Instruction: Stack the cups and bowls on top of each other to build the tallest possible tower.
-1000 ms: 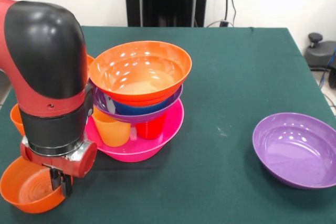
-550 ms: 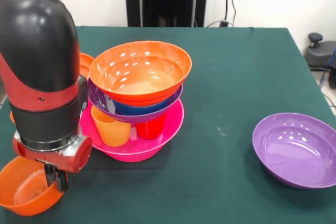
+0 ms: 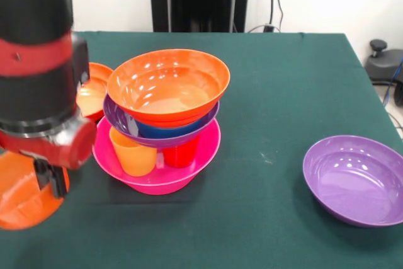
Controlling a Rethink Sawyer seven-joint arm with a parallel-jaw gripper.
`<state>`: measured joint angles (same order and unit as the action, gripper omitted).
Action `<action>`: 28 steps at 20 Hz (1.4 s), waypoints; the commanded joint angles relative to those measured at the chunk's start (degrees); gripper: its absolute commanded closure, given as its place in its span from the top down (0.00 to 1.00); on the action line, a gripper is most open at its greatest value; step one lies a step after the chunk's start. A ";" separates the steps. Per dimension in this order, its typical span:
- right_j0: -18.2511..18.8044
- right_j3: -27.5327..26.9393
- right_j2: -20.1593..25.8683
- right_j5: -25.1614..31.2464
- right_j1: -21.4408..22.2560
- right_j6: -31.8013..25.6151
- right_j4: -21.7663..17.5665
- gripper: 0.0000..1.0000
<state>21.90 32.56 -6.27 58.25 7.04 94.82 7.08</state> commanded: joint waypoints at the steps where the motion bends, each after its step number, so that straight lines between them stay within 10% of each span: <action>1: -0.94 5.62 3.54 9.17 7.57 -11.16 -2.49 0.00; 18: -4.44 25.09 0.99 13.30 29.40 -4.14 -1.19 0.00; 28: -7.03 33.89 2.52 7.94 33.42 0.81 0.08 0.00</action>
<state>16.98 54.99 -7.50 63.89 38.70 94.82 8.12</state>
